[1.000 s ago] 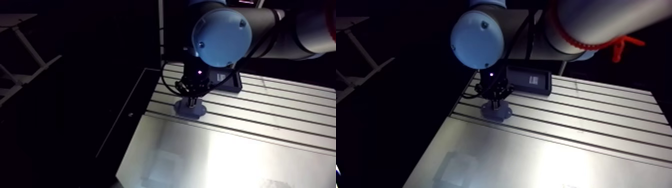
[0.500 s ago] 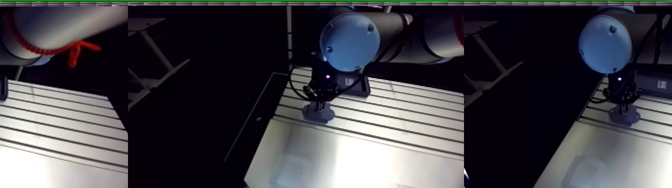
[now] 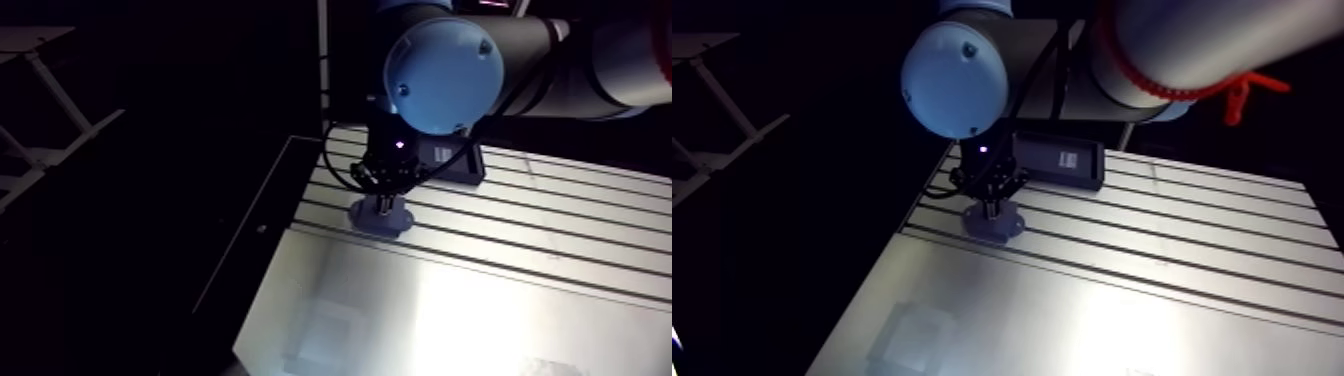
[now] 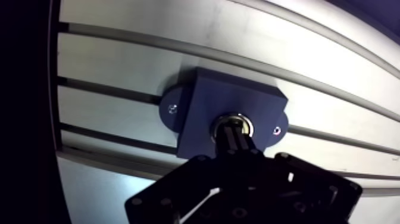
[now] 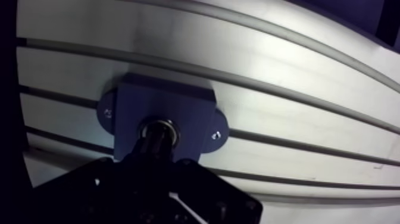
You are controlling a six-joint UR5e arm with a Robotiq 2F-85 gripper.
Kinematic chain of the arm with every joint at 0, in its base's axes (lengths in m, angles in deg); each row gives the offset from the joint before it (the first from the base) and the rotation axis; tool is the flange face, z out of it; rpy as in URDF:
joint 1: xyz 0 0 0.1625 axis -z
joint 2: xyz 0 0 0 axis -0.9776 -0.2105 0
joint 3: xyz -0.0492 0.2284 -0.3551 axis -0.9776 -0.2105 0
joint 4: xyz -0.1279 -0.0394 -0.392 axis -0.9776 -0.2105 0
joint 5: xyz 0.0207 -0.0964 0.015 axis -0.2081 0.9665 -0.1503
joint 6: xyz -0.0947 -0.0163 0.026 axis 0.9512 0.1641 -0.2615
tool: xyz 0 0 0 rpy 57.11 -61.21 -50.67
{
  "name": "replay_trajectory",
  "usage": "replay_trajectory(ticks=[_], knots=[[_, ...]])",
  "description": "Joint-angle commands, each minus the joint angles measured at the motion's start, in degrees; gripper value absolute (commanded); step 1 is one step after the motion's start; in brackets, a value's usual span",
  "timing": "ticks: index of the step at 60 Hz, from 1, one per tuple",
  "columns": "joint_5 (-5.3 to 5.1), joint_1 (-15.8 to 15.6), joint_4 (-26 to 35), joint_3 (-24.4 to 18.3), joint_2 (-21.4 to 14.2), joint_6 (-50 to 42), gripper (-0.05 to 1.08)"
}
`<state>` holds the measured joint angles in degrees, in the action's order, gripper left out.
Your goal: Pick up the bearing and press it into the housing until flush.
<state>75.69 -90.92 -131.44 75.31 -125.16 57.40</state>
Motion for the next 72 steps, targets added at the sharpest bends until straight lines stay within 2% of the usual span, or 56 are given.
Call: replay_trajectory(ticks=[1,72], knots=[[-0.02,0.06,-0.02,0.09,0.0,0.05,1.08],[-0.02,-0.03,-0.02,0.35,0.09,0.05,1.08]])
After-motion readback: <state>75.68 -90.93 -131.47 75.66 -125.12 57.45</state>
